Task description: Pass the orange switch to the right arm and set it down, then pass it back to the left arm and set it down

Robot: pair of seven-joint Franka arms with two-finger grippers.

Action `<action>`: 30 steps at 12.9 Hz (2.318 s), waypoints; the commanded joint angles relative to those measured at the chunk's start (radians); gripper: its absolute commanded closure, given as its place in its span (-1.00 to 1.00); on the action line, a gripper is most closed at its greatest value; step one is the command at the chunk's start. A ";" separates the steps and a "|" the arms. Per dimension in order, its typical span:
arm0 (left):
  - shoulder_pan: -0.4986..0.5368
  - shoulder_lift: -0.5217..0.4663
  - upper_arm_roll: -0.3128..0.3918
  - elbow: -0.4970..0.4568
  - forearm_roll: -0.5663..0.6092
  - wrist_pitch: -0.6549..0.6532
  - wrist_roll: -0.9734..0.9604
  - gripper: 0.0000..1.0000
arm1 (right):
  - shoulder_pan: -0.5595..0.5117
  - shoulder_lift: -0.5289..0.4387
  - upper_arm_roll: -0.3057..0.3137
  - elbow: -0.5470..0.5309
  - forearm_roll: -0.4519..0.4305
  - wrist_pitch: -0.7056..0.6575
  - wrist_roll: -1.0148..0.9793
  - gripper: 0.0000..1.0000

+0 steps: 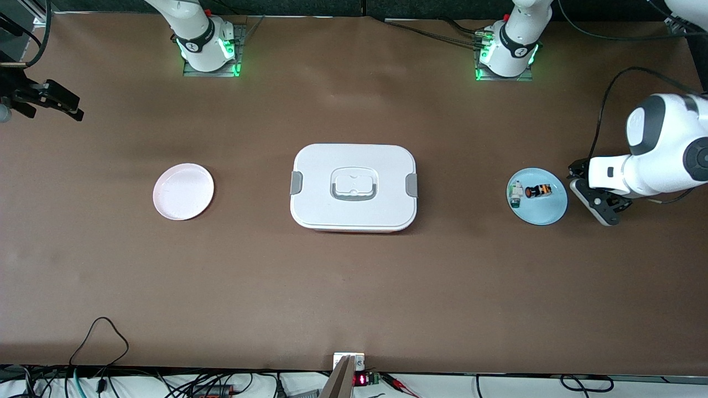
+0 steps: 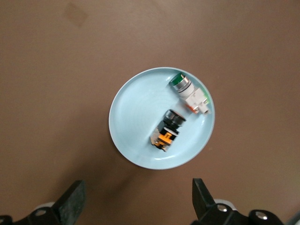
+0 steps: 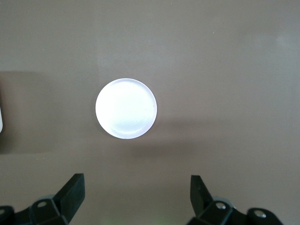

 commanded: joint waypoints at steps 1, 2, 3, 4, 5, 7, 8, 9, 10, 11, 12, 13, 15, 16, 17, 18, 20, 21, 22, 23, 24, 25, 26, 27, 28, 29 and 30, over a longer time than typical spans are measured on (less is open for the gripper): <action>-0.002 -0.007 -0.041 0.149 -0.013 -0.169 -0.180 -1.00 | 0.002 0.011 -0.002 0.024 0.011 -0.022 -0.017 -1.00; -0.002 -0.007 -0.045 0.208 -0.013 -0.239 -0.220 -1.00 | 0.002 0.010 -0.002 0.024 0.011 -0.022 -0.017 -1.00; -0.002 -0.007 -0.047 0.272 -0.015 -0.295 -0.274 -1.00 | 0.002 0.010 -0.002 0.024 0.011 -0.023 -0.017 -1.00; -0.002 -0.007 -0.055 0.315 -0.016 -0.322 -0.324 -1.00 | 0.002 0.010 -0.002 0.025 0.011 -0.037 -0.014 -1.00; -0.002 -0.007 -0.056 0.350 -0.019 -0.350 -0.378 -1.00 | 0.004 0.010 -0.002 0.024 0.009 -0.040 -0.013 -1.00; 0.005 -0.021 -0.058 0.400 -0.106 -0.428 -0.533 -1.00 | 0.004 0.010 -0.002 0.025 0.009 -0.042 -0.013 -1.00; 0.005 -0.047 -0.056 0.412 -0.126 -0.453 -0.576 -1.00 | 0.004 0.010 -0.002 0.025 0.009 -0.042 -0.013 -1.00; 0.005 -0.076 -0.059 0.415 -0.131 -0.476 -0.592 -1.00 | 0.004 0.010 -0.002 0.025 0.009 -0.042 -0.013 -1.00; 0.007 -0.104 -0.058 0.415 -0.163 -0.482 -0.592 -1.00 | 0.004 0.010 -0.002 0.024 0.009 -0.042 -0.013 -1.00; 0.008 -0.124 -0.052 0.417 -0.215 -0.476 -0.595 -1.00 | 0.004 0.010 -0.002 0.025 0.009 -0.042 -0.013 -1.00; 0.008 -0.138 -0.053 0.417 -0.231 -0.469 -0.595 -1.00 | 0.004 0.010 -0.002 0.025 0.009 -0.042 -0.013 -1.00; 0.007 -0.141 -0.055 0.417 -0.231 -0.461 -0.595 -1.00 | 0.004 0.010 -0.002 0.025 0.009 -0.040 -0.013 -1.00; 0.007 -0.139 -0.053 0.417 -0.245 -0.458 -0.569 -1.00 | 0.004 0.010 -0.002 0.025 0.009 -0.040 -0.013 -1.00; 0.001 -0.156 -0.050 0.417 -0.264 -0.458 -0.566 -1.00 | 0.002 0.010 -0.002 0.025 0.011 -0.040 -0.013 -1.00; -0.025 -0.178 -0.045 0.417 -0.259 -0.459 -0.579 -1.00 | 0.002 0.010 -0.002 0.025 0.009 -0.040 -0.013 -1.00; -0.085 -0.179 -0.015 0.418 -0.251 -0.459 -0.578 -1.00 | 0.004 0.010 -0.002 0.025 0.009 -0.040 -0.013 -1.00; -0.203 -0.181 0.101 0.426 -0.249 -0.464 -0.579 -1.00 | 0.004 0.010 -0.002 0.025 0.009 -0.040 -0.013 -1.00; -0.225 -0.181 0.132 0.428 -0.249 -0.464 -0.578 -1.00 | 0.004 0.010 -0.002 0.025 0.009 -0.040 -0.013 -1.00; -0.269 -0.184 0.175 0.426 -0.249 -0.464 -0.576 -1.00 | 0.004 0.011 -0.002 0.025 0.009 -0.040 -0.013 -1.00; -0.345 -0.191 0.261 0.426 -0.249 -0.465 -0.576 -1.00 | 0.005 0.010 -0.002 0.025 0.009 -0.040 -0.013 -1.00; -0.426 -0.198 0.349 0.426 -0.248 -0.465 -0.575 -1.00 | 0.005 0.010 -0.002 0.025 0.009 -0.040 -0.013 -1.00; -0.477 -0.199 0.402 0.424 -0.248 -0.468 -0.575 -1.00 | 0.004 0.010 -0.002 0.025 0.009 -0.040 -0.013 -1.00; -0.502 -0.201 0.428 0.421 -0.248 -0.470 -0.575 -1.00 | 0.004 0.010 -0.002 0.025 0.009 -0.040 -0.011 -1.00; -0.515 -0.207 0.432 0.418 -0.248 -0.469 -0.570 -1.00 | 0.004 0.010 -0.002 0.025 0.009 -0.040 -0.011 -1.00; -0.530 -0.207 0.438 0.417 -0.242 -0.468 -0.567 -1.00 | 0.004 0.010 -0.002 0.027 0.009 -0.040 -0.011 -1.00; -0.538 -0.207 0.445 0.418 -0.219 -0.467 -0.563 -1.00 | 0.004 0.010 -0.002 0.027 0.009 -0.040 -0.011 -1.00; -0.538 -0.205 0.445 0.418 -0.210 -0.464 -0.554 -1.00 | 0.004 0.010 -0.002 0.027 0.009 -0.040 -0.011 -1.00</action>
